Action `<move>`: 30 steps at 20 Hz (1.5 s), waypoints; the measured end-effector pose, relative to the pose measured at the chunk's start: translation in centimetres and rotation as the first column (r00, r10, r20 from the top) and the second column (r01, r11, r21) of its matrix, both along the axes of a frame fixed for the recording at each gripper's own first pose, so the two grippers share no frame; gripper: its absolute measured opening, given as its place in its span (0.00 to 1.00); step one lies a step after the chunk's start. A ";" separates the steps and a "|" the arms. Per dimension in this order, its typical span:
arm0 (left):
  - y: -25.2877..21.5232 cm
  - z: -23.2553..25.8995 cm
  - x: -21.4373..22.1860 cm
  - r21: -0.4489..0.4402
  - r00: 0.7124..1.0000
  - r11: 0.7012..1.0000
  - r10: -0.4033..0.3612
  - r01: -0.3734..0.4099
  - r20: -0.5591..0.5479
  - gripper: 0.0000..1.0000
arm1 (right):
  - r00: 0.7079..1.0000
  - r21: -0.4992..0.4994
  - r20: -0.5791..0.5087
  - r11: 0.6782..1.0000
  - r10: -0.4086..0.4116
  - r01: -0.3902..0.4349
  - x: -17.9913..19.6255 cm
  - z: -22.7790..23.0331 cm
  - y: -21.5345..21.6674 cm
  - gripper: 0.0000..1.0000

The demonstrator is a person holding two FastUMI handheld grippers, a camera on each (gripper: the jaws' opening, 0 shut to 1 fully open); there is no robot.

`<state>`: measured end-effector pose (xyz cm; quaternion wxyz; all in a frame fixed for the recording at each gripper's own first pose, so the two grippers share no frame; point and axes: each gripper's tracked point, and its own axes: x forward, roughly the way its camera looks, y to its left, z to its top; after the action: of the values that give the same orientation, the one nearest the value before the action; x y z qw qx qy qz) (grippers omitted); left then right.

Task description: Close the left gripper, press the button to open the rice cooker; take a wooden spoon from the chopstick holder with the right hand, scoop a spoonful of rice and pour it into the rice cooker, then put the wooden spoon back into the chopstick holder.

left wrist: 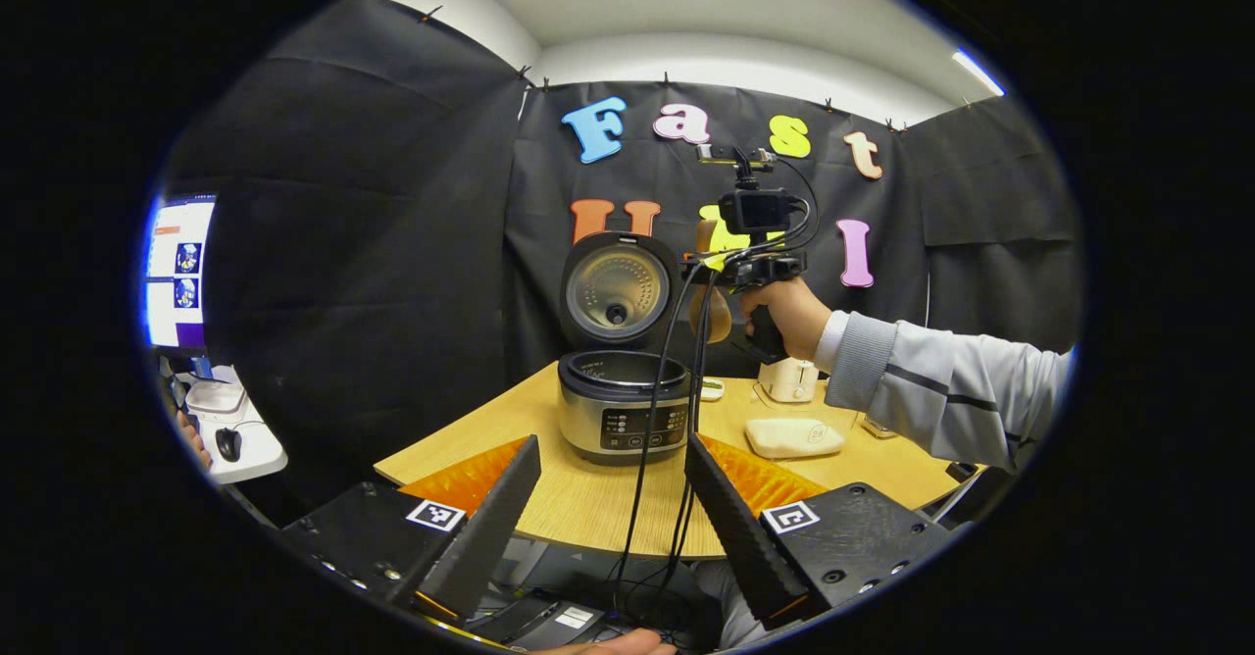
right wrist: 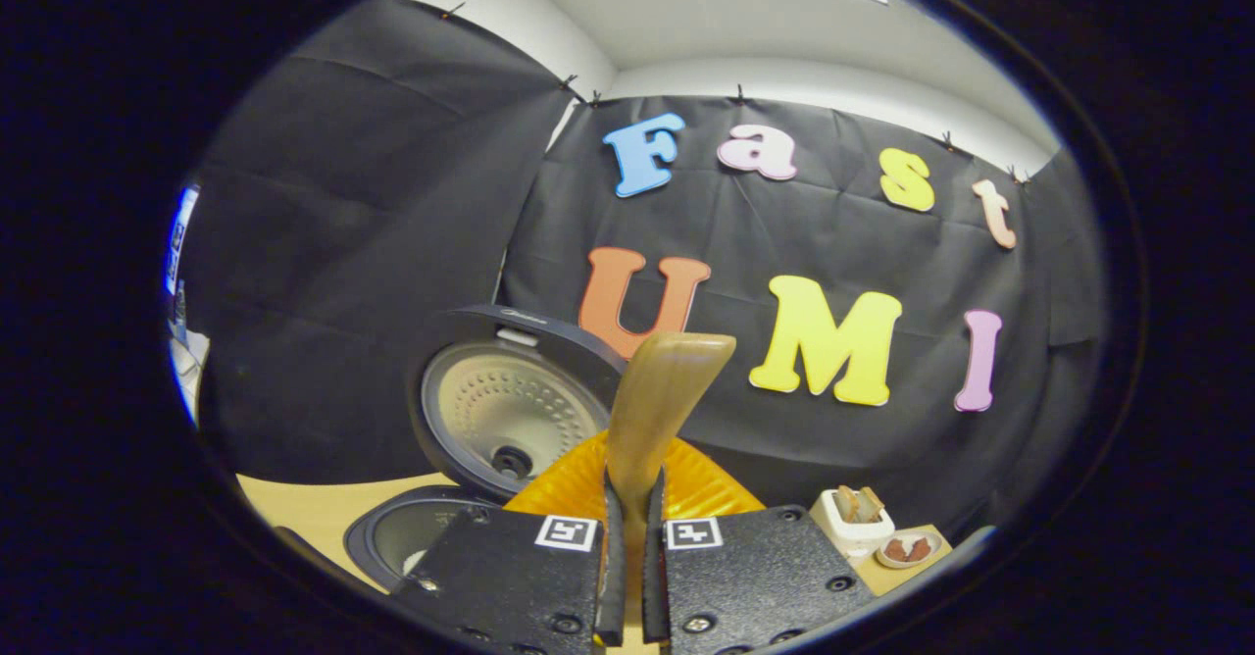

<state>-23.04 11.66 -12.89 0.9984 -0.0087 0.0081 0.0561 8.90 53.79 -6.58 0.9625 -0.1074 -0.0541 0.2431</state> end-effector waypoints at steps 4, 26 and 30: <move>-1.1 0.9 0.2 0.039 1.000 0.999 0.016 -0.016 0.017 0.95 | 0.997 0.047 -0.034 0.996 -0.073 0.075 2.4 1.0 -6.6 0.12; -12.6 6.4 2.0 0.095 0.981 0.989 -0.125 0.112 0.150 0.95 | 0.926 0.186 -0.008 0.910 -0.377 0.371 4.6 9.0 -43.8 0.13; -13.5 5.8 2.5 0.111 0.981 0.986 -0.142 0.127 0.133 0.94 | 0.929 0.228 -0.050 0.901 -0.367 0.369 5.2 7.0 -45.2 0.14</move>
<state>-20.58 -1.88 -7.13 0.9971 0.0391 -0.0647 -0.0119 14.05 8.57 0.38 0.9971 -0.0013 -0.0581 0.0493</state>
